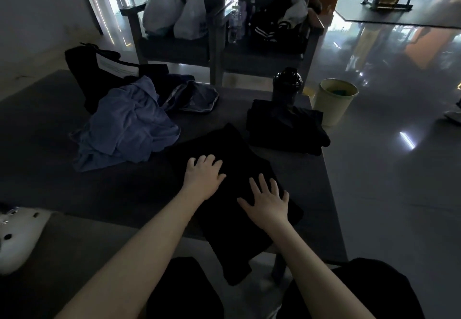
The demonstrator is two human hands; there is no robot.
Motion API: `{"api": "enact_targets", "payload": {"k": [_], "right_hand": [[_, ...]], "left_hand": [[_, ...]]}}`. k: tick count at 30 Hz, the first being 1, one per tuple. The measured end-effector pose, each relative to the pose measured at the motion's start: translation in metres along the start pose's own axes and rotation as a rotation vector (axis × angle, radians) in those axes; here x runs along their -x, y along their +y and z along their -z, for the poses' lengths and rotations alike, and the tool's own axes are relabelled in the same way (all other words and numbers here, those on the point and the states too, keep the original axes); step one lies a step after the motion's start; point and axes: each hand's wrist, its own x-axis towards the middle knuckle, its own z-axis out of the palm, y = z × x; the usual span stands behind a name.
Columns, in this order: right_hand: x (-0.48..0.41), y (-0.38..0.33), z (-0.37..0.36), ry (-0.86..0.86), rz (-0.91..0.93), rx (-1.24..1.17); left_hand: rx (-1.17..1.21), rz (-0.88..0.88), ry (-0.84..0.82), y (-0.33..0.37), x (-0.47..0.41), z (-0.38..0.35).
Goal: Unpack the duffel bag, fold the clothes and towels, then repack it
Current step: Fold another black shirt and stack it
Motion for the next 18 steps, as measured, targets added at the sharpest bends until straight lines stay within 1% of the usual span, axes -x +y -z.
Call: {"api": "enact_targets", "payload": {"k": [1, 3, 5, 8, 12, 16, 18], "right_hand": [[-0.003, -0.006, -0.001, 0.014, -0.014, -0.005], [-0.008, -0.019, -0.003, 0.032, -0.035, -0.008], [-0.013, -0.031, -0.002, 0.044, -0.051, 0.0], [-0.018, -0.042, 0.004, 0.029, -0.042, 0.026], [-0.008, -0.027, 0.017, -0.028, 0.084, -0.035], [0.012, 0.001, 0.009, -0.042, 0.208, 0.043], [0.017, 0.007, 0.001, -0.017, 0.22, 0.021]], "left_hand": [[0.071, 0.012, 0.0, -0.002, 0.013, -0.002], [0.148, 0.05, -0.064, -0.012, 0.036, -0.008], [0.179, 0.085, -0.123, -0.026, 0.055, -0.016], [0.192, 0.091, -0.123, -0.042, 0.072, -0.024], [0.19, 0.061, -0.173, -0.054, 0.068, -0.028], [0.15, 0.071, -0.196, -0.06, 0.05, -0.025], [0.101, 0.046, -0.151, -0.057, 0.049, -0.02]]}}
